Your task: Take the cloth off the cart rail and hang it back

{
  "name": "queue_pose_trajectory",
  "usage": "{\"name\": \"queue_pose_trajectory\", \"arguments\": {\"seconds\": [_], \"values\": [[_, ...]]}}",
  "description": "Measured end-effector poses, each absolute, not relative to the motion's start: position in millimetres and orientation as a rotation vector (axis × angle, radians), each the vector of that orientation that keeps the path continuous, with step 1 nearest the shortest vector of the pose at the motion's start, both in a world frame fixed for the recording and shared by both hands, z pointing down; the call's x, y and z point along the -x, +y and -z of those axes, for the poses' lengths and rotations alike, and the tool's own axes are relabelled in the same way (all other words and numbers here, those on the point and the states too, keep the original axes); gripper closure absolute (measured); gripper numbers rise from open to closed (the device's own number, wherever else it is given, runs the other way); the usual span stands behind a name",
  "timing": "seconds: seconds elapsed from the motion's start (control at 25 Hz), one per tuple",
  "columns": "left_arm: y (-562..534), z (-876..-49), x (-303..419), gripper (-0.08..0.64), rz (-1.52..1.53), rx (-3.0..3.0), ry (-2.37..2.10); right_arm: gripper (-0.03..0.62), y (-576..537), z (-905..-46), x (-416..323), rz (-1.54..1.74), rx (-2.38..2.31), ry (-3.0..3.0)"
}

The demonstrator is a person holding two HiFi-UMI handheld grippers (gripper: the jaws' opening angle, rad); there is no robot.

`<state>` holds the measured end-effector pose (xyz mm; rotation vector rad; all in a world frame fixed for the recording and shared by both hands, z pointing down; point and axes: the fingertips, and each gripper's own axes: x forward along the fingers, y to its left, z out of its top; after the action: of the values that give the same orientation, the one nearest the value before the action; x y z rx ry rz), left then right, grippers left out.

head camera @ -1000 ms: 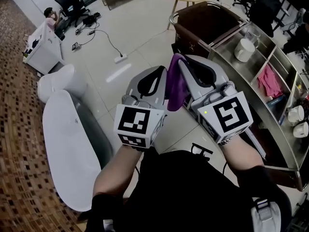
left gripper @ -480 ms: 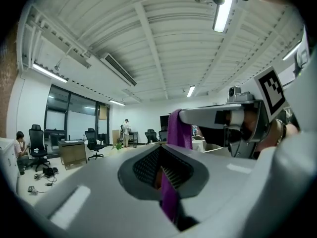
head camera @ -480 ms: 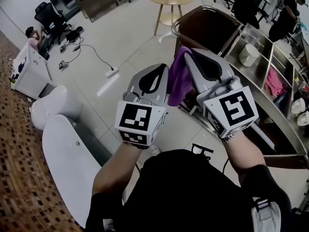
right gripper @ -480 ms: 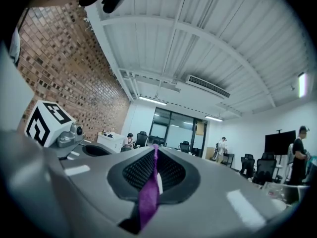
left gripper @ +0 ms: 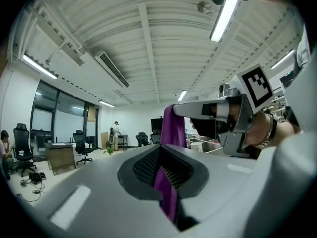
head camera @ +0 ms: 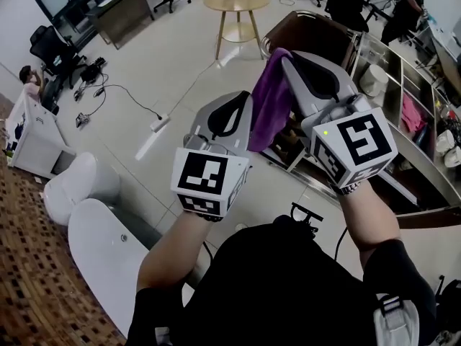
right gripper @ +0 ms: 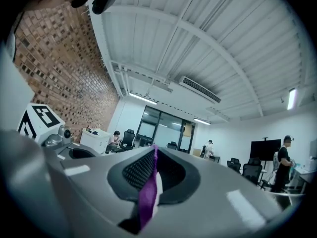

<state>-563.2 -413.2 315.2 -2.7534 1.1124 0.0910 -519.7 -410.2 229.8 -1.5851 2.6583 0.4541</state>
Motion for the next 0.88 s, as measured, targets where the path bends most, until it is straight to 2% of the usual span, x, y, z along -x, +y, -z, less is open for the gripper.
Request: {"name": "queue_pose_trajectory", "arguments": {"seconds": [0.4,0.88], "values": [[-443,-300,570,0.557,-0.147,2.781,1.023,0.578,-436,-185,522,-0.503,1.660,2.604],[-496,-236,519,0.557,-0.175,2.745,0.914,0.578,-479,-92,463,-0.571,1.712,2.498]]}}
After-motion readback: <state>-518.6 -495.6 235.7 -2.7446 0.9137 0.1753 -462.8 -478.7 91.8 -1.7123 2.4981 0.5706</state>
